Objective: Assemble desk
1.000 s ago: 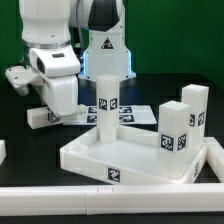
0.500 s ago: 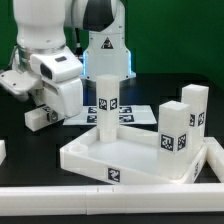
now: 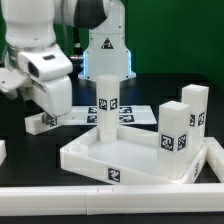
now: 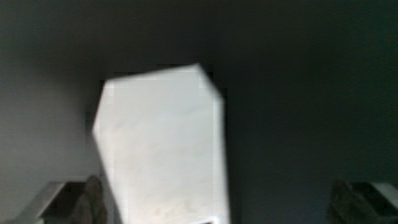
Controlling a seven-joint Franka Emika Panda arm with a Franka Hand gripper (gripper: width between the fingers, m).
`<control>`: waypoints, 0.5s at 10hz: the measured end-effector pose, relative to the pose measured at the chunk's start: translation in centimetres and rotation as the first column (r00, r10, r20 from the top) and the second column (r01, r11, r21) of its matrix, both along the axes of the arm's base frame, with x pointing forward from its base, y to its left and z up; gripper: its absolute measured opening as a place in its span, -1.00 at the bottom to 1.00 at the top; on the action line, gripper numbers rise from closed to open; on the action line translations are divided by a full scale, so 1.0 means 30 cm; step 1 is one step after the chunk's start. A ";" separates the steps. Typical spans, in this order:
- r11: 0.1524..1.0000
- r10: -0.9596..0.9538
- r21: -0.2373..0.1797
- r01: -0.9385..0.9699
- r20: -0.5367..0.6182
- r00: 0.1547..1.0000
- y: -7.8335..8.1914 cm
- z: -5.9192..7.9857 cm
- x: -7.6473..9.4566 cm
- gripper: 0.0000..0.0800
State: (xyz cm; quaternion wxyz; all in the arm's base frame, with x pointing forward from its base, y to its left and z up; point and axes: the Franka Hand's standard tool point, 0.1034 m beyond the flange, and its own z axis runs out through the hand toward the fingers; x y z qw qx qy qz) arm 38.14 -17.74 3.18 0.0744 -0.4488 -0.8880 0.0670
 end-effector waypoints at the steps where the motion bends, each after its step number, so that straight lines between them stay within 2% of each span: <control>1: 0.998 -0.066 -0.018 0.066 0.025 0.998 -0.021 0.031 0.016 0.61; 2: 0.964 -0.259 -0.051 0.262 0.060 0.964 -0.022 0.055 0.035 0.61; 3: 0.874 -0.472 -0.079 0.480 0.104 0.876 -0.003 0.068 0.056 0.62; 4: 0.841 -0.523 -0.084 0.534 0.121 0.844 0.011 0.070 0.072 0.62; 5: 0.844 -0.521 -0.074 0.532 0.124 0.844 -0.001 0.077 0.081 0.62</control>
Offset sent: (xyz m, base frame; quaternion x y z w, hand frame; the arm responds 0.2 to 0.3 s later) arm 0.0099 0.0045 0.0081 0.0138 -0.0888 0.4817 0.8717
